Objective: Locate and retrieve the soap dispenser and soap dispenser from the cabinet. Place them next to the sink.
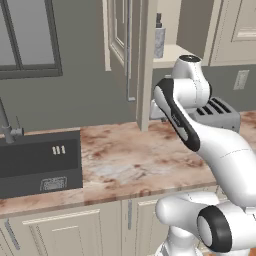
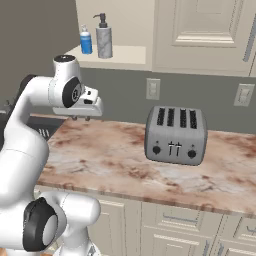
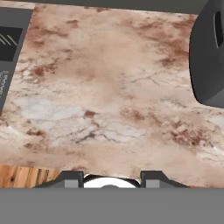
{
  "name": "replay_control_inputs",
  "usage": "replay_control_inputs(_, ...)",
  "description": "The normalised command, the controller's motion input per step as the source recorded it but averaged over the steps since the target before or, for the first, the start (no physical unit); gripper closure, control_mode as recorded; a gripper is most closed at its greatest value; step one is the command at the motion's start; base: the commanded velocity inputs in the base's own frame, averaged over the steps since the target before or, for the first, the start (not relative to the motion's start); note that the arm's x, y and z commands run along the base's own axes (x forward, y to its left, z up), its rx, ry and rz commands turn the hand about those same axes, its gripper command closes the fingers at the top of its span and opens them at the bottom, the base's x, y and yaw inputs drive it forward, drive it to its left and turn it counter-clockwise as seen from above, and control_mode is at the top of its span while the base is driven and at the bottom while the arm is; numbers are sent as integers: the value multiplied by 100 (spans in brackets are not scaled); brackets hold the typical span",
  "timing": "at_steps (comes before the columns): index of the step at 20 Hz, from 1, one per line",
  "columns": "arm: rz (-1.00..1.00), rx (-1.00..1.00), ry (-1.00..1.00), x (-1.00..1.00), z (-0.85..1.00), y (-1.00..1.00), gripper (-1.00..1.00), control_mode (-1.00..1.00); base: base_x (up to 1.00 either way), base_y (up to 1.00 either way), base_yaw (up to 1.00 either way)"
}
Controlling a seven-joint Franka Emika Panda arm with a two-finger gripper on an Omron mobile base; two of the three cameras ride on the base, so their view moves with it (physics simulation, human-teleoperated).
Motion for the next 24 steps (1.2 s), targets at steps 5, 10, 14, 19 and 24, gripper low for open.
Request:
replay_control_inputs(5, 0, -1, -4, -16, 1, 0, -100, -100, 0, 0, 0)
replay_control_inputs(10, 1, -16, -39, -26, 20, 1, -100, -100, 0, 0, 0)
replay_control_inputs(14, 0, -11, -29, -7, 19, -3, -100, -100, 0, 0, 0)
replay_control_inputs(19, 0, -2, -11, 3, 32, -13, -100, -100, 0, 0, 0)
replay_control_inputs(24, 0, 5, -1, 0, 42, -2, -100, -100, 0, 0, 0)
